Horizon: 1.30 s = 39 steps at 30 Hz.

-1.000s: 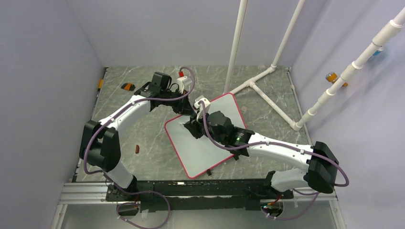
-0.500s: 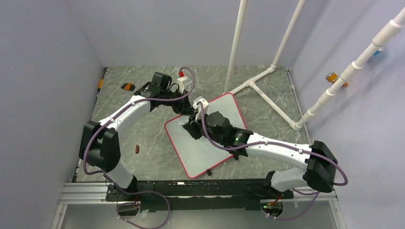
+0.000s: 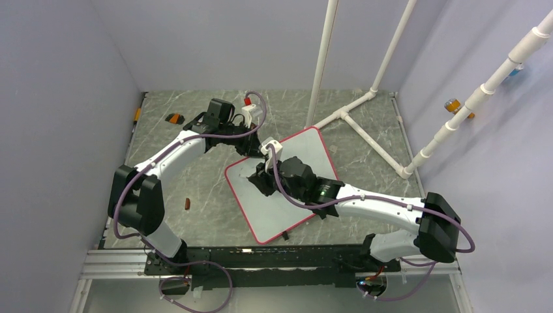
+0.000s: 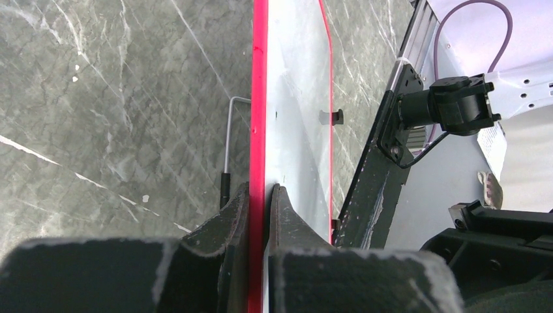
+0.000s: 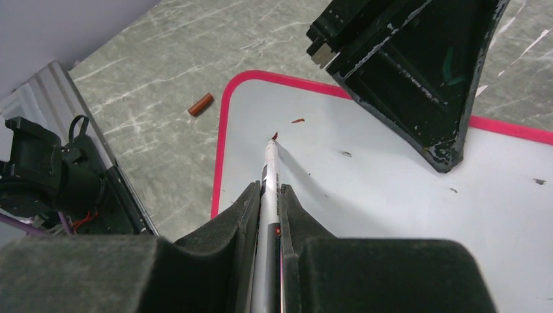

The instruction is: Write a sentence on the whiteboard

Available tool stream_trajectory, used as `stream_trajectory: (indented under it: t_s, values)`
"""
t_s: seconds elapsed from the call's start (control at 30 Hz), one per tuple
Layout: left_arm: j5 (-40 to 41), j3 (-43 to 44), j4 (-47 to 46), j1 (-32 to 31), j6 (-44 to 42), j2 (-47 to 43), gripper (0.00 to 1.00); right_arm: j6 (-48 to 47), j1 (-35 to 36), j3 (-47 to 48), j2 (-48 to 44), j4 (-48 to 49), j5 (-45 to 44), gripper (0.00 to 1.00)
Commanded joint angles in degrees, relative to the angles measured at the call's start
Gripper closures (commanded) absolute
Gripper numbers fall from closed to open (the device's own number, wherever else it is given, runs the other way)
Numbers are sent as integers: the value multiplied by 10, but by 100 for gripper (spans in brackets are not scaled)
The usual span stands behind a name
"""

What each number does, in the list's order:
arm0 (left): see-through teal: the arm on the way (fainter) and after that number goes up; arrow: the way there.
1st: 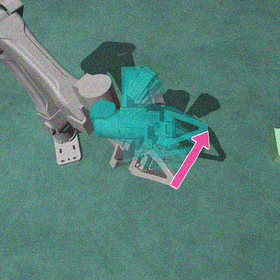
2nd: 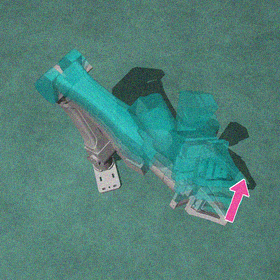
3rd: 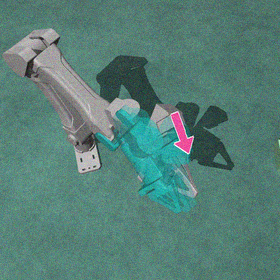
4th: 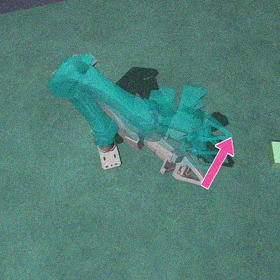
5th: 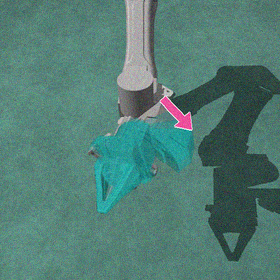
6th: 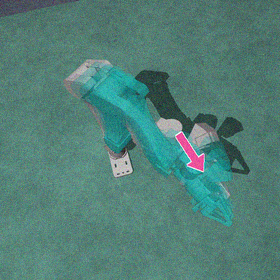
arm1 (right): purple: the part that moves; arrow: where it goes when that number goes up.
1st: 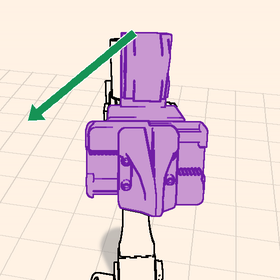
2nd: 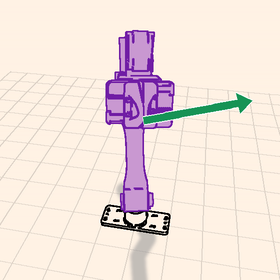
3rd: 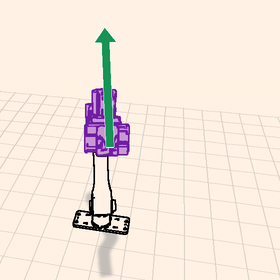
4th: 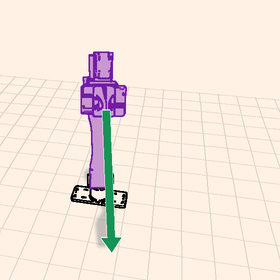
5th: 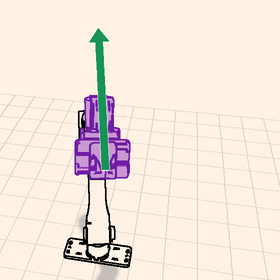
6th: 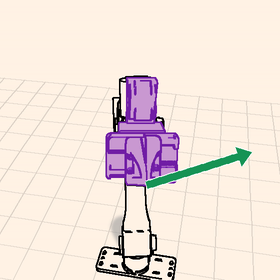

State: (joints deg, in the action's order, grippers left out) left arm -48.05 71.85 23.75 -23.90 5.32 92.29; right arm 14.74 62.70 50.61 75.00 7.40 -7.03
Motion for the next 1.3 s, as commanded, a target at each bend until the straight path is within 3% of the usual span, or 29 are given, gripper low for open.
stream_trajectory:
  t_s: [0.0,0.43,1.27]
  values:
    - [96,2,-26,-7,-37,-11,100,7,3,-11,-15,-1,-16,100]
    - [101,3,-22,-10,-38,-16,100,16,3,-15,-28,-35,-75,100]
    - [109,6,-15,-11,-36,-23,100,20,29,-32,-30,-54,-33,100]
